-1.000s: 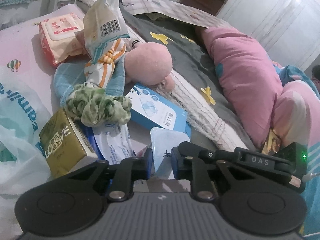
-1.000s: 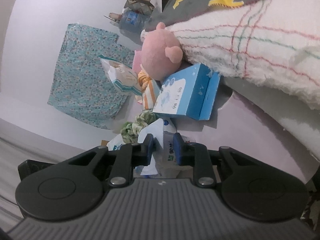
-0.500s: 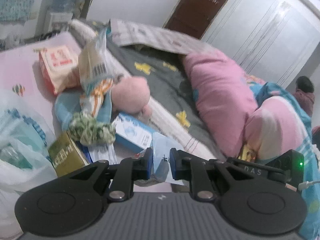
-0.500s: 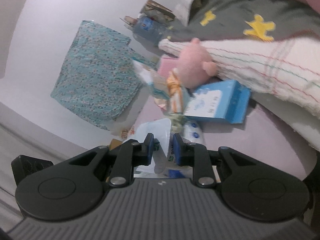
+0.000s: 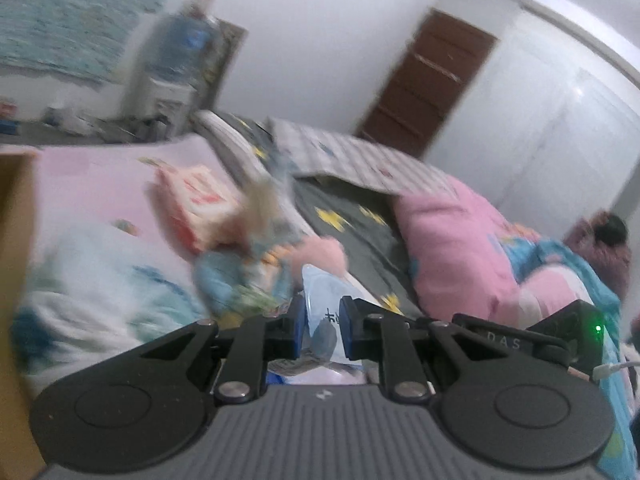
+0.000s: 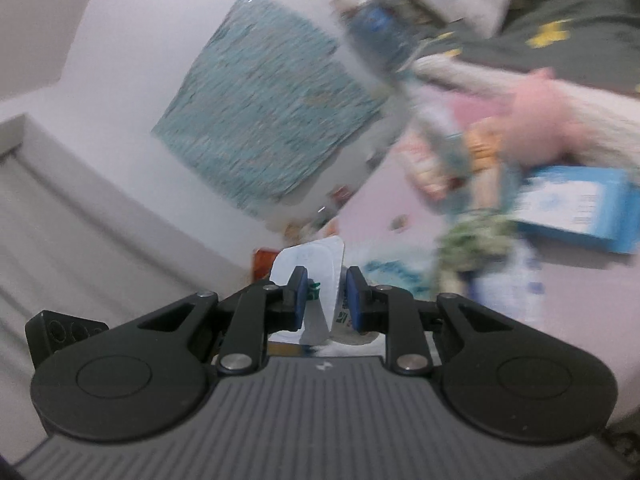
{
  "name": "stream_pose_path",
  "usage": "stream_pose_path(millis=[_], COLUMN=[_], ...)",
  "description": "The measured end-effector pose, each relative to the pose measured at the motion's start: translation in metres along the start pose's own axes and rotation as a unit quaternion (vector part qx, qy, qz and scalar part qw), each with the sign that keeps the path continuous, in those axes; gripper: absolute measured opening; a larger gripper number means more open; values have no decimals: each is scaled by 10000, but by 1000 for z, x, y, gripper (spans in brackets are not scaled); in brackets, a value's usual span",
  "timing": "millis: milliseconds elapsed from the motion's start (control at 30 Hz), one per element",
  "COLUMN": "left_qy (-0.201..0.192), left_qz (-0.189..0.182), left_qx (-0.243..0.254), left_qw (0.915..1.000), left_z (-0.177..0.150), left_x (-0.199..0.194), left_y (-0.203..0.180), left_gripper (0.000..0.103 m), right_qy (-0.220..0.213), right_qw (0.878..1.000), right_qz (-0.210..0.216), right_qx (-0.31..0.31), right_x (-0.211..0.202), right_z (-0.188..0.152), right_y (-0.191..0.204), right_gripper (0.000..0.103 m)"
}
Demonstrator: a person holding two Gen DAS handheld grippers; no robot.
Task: Organize soft objects
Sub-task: 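Carry the white pack with the right gripper over the cardboard box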
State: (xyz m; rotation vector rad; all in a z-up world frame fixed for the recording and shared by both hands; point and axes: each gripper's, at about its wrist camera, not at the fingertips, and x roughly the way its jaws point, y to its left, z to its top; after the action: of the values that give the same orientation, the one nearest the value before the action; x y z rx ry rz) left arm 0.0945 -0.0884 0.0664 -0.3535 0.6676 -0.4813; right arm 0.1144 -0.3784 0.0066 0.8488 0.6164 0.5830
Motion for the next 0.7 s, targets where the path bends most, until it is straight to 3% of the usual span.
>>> stream_pose_path(millis=[133,367,533,700], left_qy=[-399,-878,-916,-717], left_qz=[560,1524,1879,1887], left_qx=[-210,-905,-1563,-2227], left_qw=[9974,9802,9653,9538], left_z=[9,11,0,-25], left_x=[-47,-118,-141,-148], left_y=[32,100,152,195], left_gripper=[18,18,18,18], right_qy=[486,1546,2388,3177], right_qw=[9973,9809,9629,9379], right_qz=[467,1040,934,527], right_qx=[-294,-550,-842,-1291], right_x=[48,142,196,226], right_z=[-7,-38,-66,-93], right_y=[43,109,144,169], right_gripper=[20,20,21,21])
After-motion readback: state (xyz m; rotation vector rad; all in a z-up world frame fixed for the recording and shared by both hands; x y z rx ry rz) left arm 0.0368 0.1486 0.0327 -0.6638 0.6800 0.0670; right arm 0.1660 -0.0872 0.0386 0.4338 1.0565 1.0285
